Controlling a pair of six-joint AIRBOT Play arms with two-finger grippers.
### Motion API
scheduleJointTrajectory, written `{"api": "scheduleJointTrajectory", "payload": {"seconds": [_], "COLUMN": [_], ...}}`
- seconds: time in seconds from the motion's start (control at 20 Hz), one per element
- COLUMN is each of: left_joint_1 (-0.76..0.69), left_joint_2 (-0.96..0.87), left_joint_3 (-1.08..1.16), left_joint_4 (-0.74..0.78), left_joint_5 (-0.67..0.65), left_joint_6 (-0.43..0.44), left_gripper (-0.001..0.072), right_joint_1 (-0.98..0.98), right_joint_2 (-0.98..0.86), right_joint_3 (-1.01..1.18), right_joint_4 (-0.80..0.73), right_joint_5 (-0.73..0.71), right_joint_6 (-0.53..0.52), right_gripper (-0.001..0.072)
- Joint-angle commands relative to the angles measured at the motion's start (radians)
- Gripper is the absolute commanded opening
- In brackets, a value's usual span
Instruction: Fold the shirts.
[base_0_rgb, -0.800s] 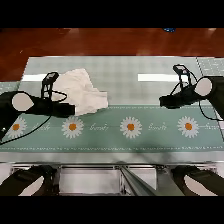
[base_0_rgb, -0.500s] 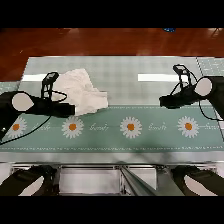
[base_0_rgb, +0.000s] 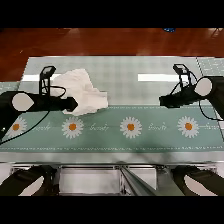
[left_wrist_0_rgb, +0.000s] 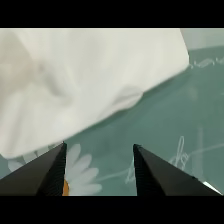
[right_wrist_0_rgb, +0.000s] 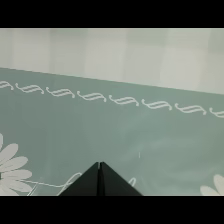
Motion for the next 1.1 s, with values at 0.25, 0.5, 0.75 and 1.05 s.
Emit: {"api": "scheduleJointTrajectory", "payload": {"seconds": [0.25, 0.5, 0.75, 1.05], "left_joint_1": [0.068, 0.175, 0.179, 0.149], "left_joint_2": [-0.127, -0.477, -0.751, -0.836], "left_joint_3": [0.127, 0.421, 0.625, 0.641], "left_joint_4": [0.336, 0.305, 0.022, -0.095], "left_joint_5": [0.540, -0.011, -0.352, -0.392], "left_joint_6": [0.000, -0.002, 0.111, 0.106], "left_gripper": [0.0510, 0.0510, 0.0509, 0.0502], "right_joint_1": [0.000, 0.000, 0.000, 0.000], "right_joint_2": [-0.003, -0.003, -0.003, -0.003], "right_joint_3": [0.000, 0.000, 0.000, 0.000], "right_joint_4": [0.002, -0.002, 0.016, 0.015], "right_joint_5": [-0.092, -0.092, -0.079, -0.072], "right_joint_6": [-0.004, 0.006, 0.060, 0.064], "right_gripper": [0.0415, 0.0417, 0.0410, 0.0410]}}
